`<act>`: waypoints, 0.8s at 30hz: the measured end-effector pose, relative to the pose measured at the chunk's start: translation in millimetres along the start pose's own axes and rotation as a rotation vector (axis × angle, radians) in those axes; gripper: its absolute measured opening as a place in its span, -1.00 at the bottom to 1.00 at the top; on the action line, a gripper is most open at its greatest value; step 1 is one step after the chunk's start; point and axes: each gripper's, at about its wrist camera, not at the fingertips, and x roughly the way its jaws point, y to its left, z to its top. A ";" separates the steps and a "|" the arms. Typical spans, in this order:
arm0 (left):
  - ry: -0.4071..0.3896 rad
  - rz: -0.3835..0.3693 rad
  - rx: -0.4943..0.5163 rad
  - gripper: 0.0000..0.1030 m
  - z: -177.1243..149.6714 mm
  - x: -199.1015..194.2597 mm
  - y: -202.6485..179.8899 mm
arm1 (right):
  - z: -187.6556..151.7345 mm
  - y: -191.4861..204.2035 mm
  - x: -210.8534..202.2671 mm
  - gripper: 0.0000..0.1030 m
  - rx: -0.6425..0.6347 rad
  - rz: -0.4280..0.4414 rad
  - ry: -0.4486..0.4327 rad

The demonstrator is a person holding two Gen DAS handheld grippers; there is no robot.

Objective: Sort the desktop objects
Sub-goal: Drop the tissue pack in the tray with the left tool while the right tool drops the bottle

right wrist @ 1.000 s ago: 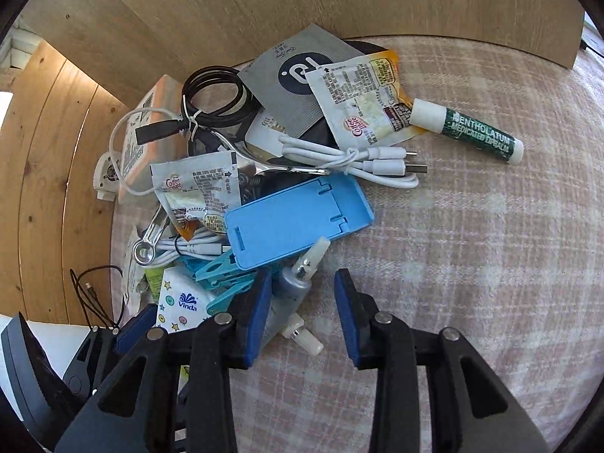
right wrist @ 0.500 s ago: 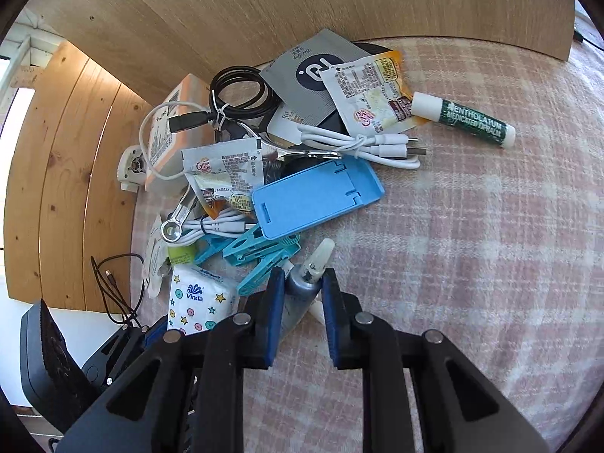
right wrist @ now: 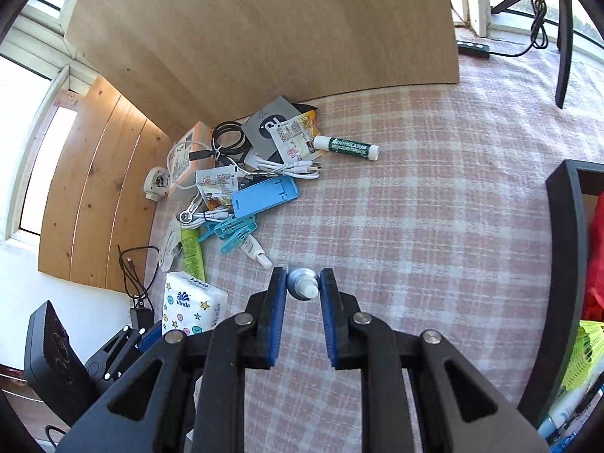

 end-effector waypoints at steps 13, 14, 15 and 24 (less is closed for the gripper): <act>-0.033 -0.190 0.177 -0.08 23.0 -5.1 -191.8 | -28.4 -136.5 -150.8 -0.65 0.077 -0.143 -0.188; -0.030 -0.200 0.190 -0.08 22.5 -4.1 -205.3 | -30.1 -149.1 -159.9 -0.65 0.089 -0.163 -0.204; -0.026 -0.210 0.203 -0.08 22.0 -2.9 -218.2 | -31.4 -161.7 -168.8 -0.65 0.100 -0.184 -0.219; 0.011 -0.264 0.268 -0.08 18.2 10.0 -297.7 | -29.3 -245.4 -213.9 -0.65 0.183 -0.272 -0.272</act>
